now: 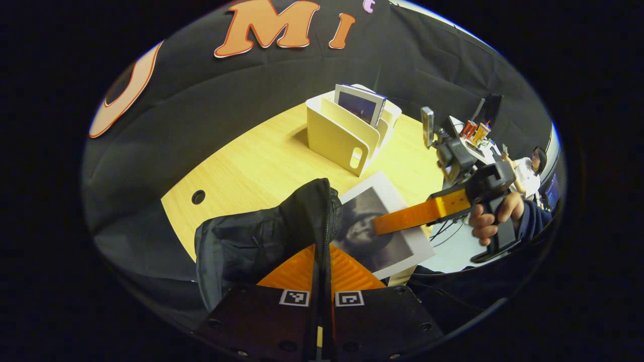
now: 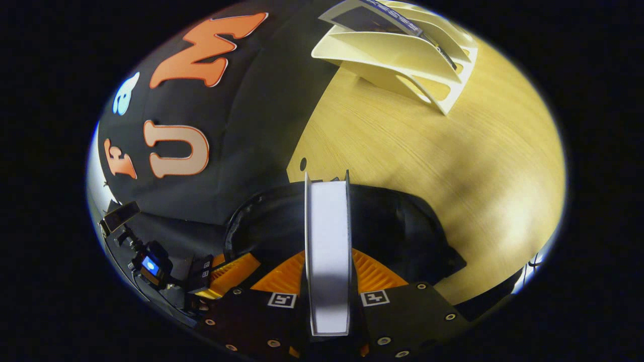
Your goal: Open the schoolbag, grab two books from the bookshelf and put them into the schoolbag.
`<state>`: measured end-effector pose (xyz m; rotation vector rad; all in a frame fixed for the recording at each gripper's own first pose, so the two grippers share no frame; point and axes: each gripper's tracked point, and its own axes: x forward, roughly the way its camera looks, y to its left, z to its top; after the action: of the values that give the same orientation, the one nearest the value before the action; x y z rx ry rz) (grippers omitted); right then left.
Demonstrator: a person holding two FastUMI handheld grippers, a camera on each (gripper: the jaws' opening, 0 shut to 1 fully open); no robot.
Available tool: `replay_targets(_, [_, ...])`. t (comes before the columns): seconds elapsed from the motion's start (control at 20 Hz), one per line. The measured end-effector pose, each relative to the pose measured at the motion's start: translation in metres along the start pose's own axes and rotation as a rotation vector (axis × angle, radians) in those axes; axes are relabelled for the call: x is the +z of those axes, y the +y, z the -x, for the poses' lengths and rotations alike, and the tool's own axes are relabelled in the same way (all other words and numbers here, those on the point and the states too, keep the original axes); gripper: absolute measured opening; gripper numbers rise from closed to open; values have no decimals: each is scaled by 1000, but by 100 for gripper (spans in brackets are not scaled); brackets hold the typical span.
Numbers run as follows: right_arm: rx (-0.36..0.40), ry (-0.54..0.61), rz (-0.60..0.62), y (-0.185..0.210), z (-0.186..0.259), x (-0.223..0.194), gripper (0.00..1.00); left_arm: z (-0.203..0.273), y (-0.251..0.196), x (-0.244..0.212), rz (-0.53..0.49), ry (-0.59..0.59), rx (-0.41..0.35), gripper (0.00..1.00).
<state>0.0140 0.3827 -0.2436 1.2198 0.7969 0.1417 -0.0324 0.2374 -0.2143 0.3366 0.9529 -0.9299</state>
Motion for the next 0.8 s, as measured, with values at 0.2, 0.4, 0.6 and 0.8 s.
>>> replay_targets(0.2, [51, -7, -30, -1, -30, -16, 32, -4, -11, 4, 15, -22, -16, 5])
replay_targets(0.4, [85, -5, -57, -4, -63, -32, 32, -5, -25, 5, 19, -21, -35, 5])
replay_targets(0.6, [79, -16, -37, -3, -79, -29, 36, -7, -24, 6, 19, -14, -24, 5])
replay_targets(0.8, [-135, 122, 129, -36, -72, -47, 81, -10, -12, -1, 25, 7, 18, 5])
